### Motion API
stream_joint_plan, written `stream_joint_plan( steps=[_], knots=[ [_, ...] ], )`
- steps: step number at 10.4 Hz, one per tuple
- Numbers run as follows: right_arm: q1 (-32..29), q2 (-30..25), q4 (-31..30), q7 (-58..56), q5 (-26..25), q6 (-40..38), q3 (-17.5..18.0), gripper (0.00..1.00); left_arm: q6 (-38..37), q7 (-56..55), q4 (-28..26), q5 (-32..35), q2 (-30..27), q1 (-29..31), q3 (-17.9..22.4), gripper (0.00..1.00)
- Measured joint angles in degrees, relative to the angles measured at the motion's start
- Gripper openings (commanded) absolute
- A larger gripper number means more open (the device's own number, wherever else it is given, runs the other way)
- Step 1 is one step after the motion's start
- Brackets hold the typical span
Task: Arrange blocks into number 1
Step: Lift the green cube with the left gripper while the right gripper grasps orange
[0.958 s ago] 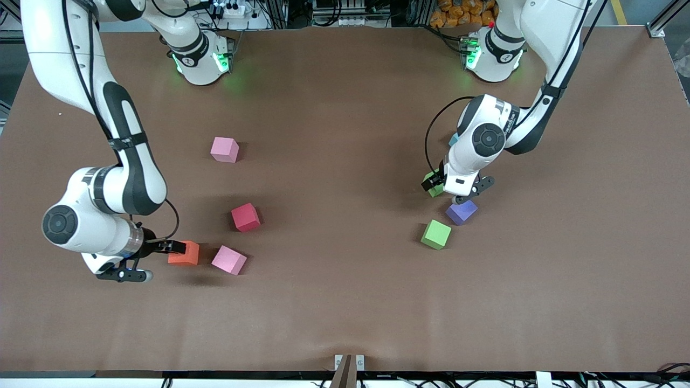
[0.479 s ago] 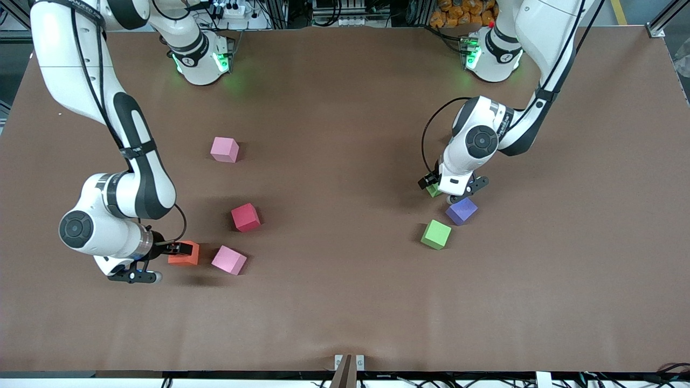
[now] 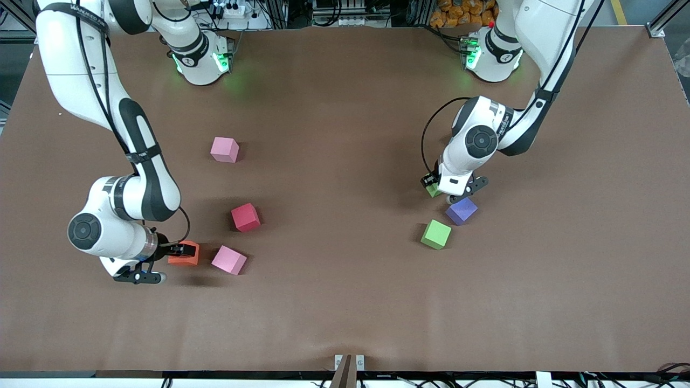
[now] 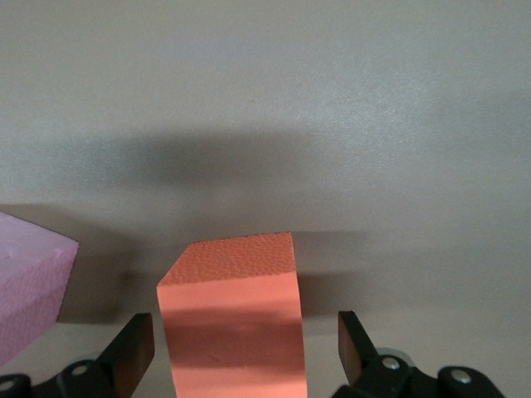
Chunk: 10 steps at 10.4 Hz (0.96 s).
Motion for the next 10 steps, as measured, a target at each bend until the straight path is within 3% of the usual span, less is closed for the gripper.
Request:
stream_joint_plan(
  steps=[3,6,10],
  knots=[
    [0.2,1.0,0.0,0.0,0.0,1.1,0.0,0.59,0.0,0.0,0.8,0.0,-0.6,-3.4,-0.2,0.0],
    [0.2,1.0,0.0,0.0,0.0,1.1,-0.1,0.54,-1.3,-1.0,2.8,0.0,-1.9,-9.3,-0.5,0.0],
    [0.2,-0.1,1.2,0.1,0.0,1.2,-0.9,0.54,-10.1,-4.9,11.3,0.0,-1.9,-20.9,-0.8,0.0]
  ],
)
